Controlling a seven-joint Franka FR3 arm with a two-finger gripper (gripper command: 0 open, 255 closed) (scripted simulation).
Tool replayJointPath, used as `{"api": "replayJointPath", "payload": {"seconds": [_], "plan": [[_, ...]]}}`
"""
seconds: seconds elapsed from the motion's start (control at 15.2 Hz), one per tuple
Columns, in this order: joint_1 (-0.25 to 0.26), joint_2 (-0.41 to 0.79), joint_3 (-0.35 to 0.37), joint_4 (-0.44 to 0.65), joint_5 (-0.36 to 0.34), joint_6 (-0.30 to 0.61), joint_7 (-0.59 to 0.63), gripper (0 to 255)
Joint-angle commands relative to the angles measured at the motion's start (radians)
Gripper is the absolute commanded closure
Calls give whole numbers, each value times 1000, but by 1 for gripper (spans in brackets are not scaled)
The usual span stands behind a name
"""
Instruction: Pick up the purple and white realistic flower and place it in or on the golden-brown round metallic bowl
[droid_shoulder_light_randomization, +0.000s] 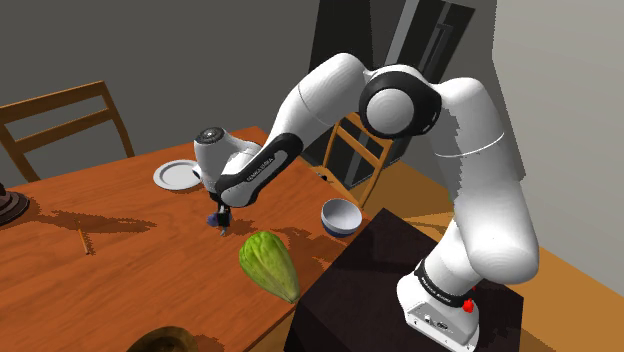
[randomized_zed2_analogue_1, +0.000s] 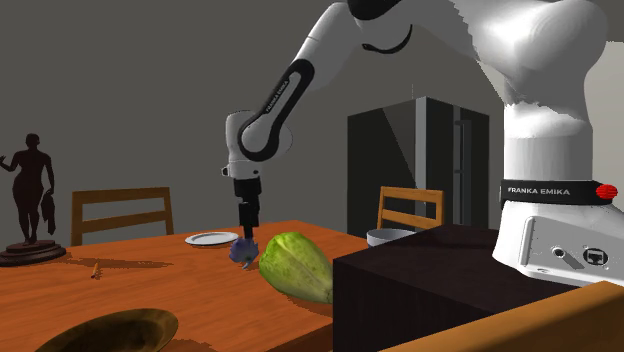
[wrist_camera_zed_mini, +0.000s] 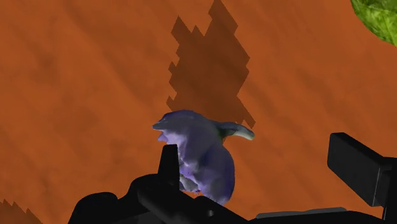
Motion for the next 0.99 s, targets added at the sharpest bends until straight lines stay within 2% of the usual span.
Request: {"api": "replayJointPath", "payload": {"seconds": [0.0,0.4,0.86,0.92], "plan": [[5,33,-5,26,-7,8,-1,0],[8,97,-18,54,-18,45,5,0],[8,97,-18,54,-18,44,5,0],[8,97,-18,54,-18,44,5,255]]}}
